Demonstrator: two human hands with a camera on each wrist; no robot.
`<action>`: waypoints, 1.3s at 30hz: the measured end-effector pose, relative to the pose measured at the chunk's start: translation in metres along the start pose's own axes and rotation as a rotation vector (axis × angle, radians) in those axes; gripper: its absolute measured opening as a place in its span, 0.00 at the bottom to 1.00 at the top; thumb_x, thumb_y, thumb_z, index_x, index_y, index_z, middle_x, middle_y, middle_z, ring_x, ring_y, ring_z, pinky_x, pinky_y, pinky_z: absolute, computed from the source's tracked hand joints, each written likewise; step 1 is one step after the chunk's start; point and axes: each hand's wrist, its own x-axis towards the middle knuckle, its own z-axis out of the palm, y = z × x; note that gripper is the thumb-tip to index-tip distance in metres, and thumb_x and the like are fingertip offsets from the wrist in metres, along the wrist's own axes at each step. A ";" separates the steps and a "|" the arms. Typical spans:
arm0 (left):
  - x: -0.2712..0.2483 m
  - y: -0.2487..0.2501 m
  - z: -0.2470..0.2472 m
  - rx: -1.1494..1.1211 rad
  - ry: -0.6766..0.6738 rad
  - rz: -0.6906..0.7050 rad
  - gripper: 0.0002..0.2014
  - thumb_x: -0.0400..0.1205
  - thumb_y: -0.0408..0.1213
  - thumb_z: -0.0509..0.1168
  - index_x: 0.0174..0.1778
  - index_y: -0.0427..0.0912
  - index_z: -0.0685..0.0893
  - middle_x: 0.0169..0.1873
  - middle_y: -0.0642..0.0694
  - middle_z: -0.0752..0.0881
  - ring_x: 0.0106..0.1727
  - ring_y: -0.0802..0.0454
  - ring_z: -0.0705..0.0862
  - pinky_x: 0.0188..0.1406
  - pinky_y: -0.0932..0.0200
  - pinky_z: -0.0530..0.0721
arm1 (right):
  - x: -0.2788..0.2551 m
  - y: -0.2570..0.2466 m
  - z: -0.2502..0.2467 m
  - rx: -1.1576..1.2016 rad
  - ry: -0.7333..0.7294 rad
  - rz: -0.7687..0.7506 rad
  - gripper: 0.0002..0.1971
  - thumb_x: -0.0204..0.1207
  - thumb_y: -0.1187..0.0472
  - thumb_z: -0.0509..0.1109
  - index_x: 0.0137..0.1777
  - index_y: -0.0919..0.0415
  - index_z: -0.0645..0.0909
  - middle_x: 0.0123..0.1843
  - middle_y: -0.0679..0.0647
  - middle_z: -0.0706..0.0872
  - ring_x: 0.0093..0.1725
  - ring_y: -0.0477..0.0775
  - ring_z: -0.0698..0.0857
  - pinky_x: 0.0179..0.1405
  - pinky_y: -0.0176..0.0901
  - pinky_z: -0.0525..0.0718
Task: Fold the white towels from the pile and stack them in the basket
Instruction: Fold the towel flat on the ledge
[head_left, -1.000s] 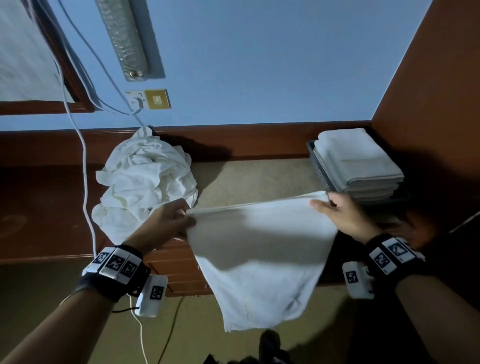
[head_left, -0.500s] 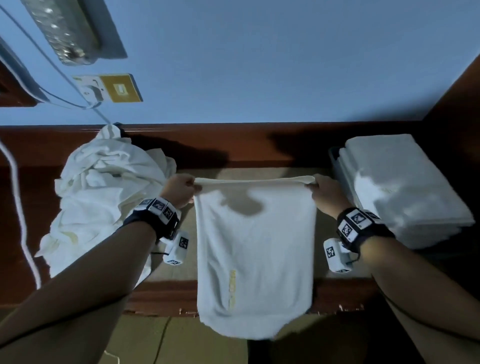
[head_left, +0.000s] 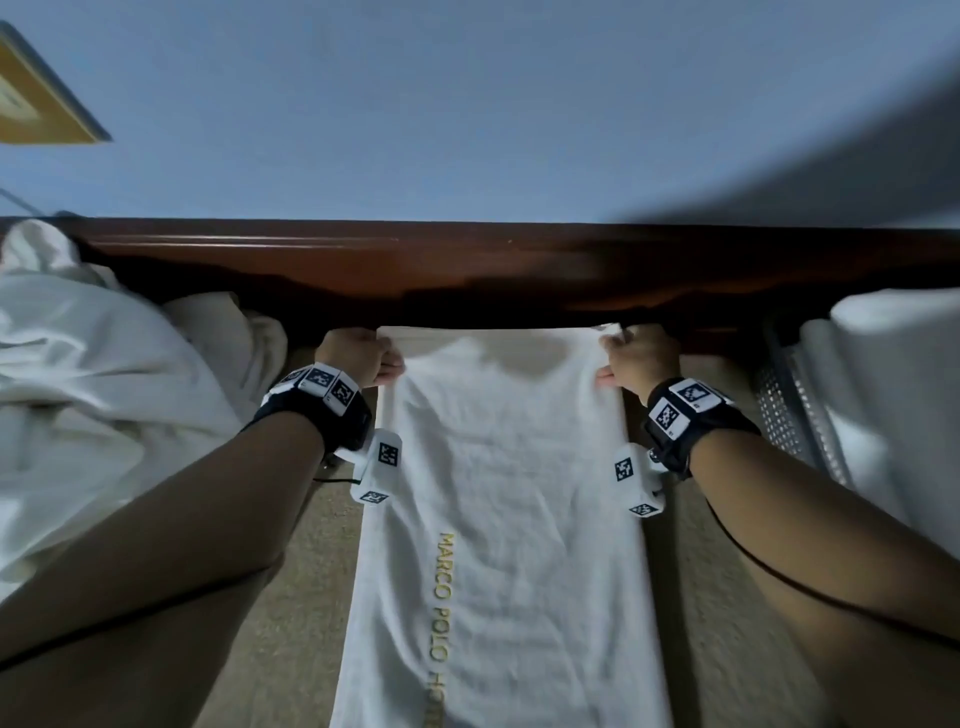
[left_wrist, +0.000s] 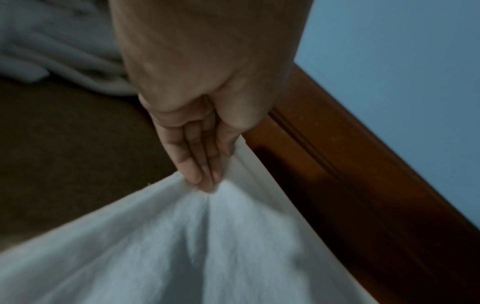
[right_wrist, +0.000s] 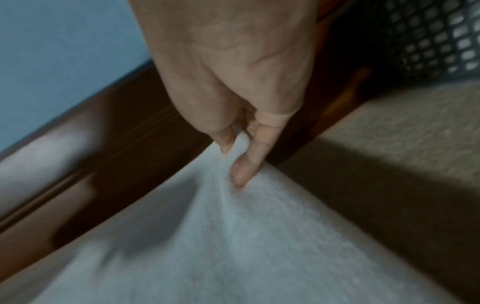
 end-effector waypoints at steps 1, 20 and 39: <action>0.011 -0.007 0.004 0.019 -0.011 -0.004 0.09 0.91 0.27 0.59 0.47 0.38 0.80 0.38 0.40 0.88 0.32 0.49 0.90 0.31 0.60 0.90 | 0.006 0.001 0.005 0.009 -0.017 0.016 0.09 0.72 0.57 0.72 0.41 0.65 0.84 0.35 0.58 0.93 0.40 0.60 0.95 0.51 0.62 0.94; -0.135 -0.190 0.007 1.027 -0.176 0.713 0.34 0.92 0.60 0.45 0.93 0.51 0.54 0.92 0.53 0.50 0.93 0.51 0.47 0.88 0.36 0.54 | -0.151 0.109 0.057 -0.939 -0.147 -0.607 0.35 0.87 0.35 0.48 0.92 0.44 0.54 0.94 0.55 0.49 0.92 0.64 0.54 0.80 0.82 0.62; -0.347 -0.296 -0.071 0.292 0.047 0.022 0.12 0.81 0.40 0.76 0.57 0.45 0.83 0.43 0.52 0.88 0.44 0.52 0.87 0.37 0.58 0.78 | -0.395 0.227 0.030 -0.433 0.040 -0.138 0.22 0.81 0.68 0.72 0.75 0.61 0.78 0.73 0.63 0.76 0.71 0.66 0.77 0.73 0.56 0.75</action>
